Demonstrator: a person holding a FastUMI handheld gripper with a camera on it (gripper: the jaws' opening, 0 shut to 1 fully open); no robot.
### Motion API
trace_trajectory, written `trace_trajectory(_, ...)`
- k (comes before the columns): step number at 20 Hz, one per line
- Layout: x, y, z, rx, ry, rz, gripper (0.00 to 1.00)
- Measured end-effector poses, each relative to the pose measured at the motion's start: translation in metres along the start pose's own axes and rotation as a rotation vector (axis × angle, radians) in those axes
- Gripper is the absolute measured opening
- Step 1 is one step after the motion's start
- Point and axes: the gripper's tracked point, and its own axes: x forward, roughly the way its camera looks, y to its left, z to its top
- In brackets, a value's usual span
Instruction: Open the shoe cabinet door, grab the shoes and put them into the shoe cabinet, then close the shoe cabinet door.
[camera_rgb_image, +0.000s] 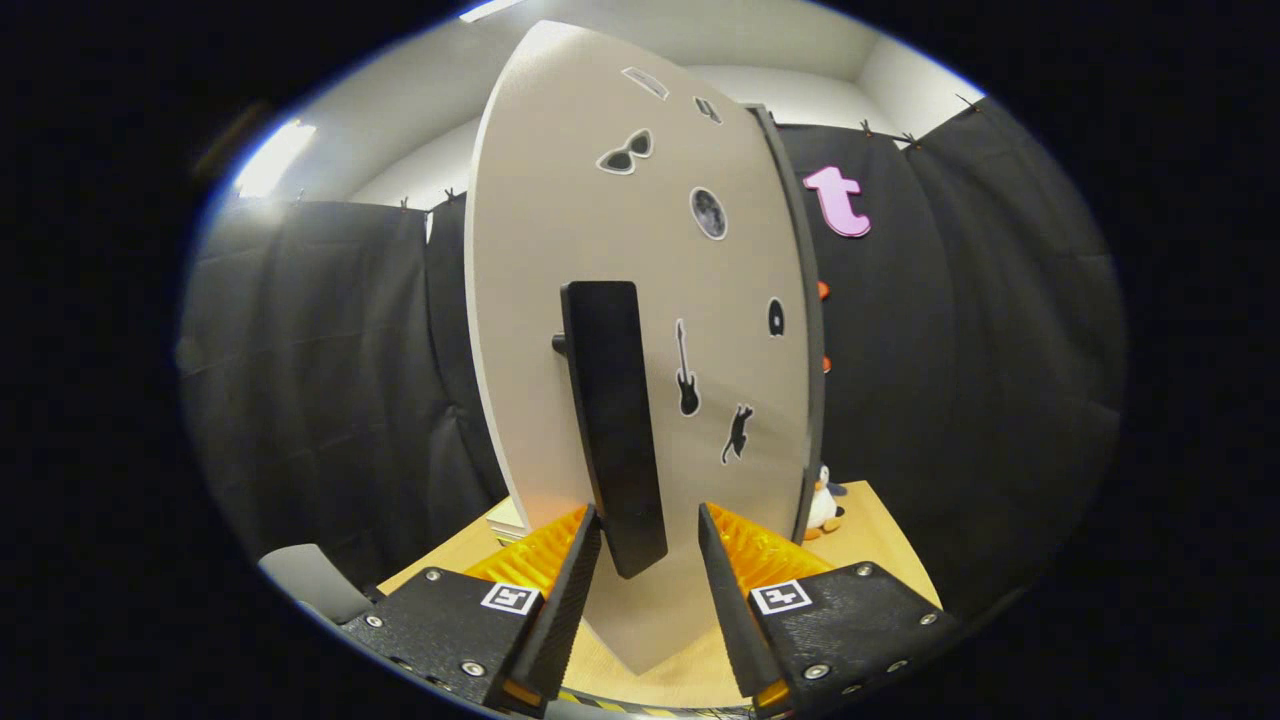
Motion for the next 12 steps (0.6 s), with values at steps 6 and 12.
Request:
trace_trajectory(6,0.064,0.045,0.006,-0.005,0.011,0.091,0.7)
trace_trajectory(12,0.113,0.077,0.008,-0.026,0.002,0.116,0.72)
